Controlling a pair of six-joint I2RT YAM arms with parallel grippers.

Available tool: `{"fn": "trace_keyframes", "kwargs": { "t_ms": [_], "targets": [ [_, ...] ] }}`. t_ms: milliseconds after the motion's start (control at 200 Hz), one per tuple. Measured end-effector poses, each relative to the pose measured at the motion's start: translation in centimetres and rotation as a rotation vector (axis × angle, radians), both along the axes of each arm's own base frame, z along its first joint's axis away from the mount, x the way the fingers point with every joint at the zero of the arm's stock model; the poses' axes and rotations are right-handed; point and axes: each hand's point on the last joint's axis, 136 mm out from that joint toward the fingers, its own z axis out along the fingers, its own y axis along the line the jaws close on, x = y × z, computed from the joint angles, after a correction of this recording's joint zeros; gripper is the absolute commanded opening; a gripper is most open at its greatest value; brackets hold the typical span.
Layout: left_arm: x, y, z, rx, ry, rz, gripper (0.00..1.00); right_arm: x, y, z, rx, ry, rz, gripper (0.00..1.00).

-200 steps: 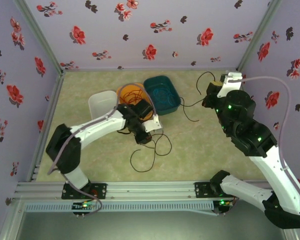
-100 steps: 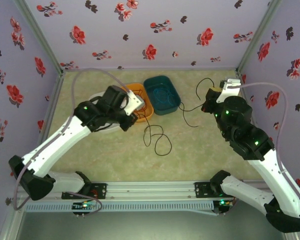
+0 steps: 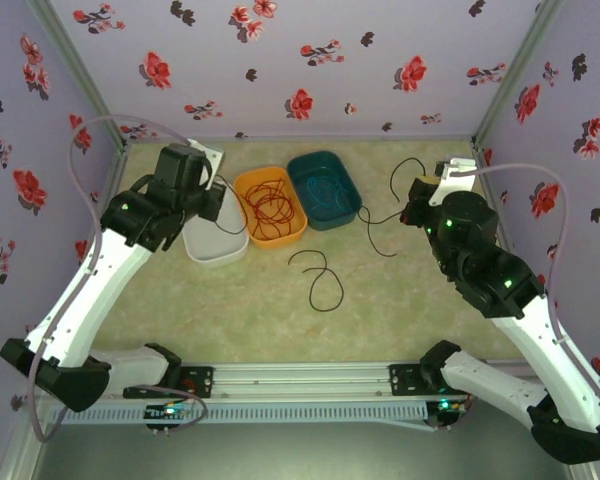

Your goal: Untangle the cables

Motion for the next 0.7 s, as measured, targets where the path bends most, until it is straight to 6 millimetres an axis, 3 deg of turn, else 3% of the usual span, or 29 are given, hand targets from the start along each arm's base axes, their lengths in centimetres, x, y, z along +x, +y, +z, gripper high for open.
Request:
{"fn": "trace_keyframes", "kwargs": {
  "t_ms": [145,250,700],
  "targets": [
    [1.7,2.6,-0.6,0.009,-0.007,0.101,0.00,0.2,0.2,-0.2,-0.003,0.005,0.003,0.00],
    [3.0,3.8,-2.3,0.027,0.025,0.161,0.00,0.5,0.5,-0.5,-0.011,0.016,0.004,0.00],
    [6.7,4.7,-12.1,0.096,0.244,0.256,0.00,1.3,1.3,-1.5,-0.019,0.047,0.012,0.00]
  ]
}}
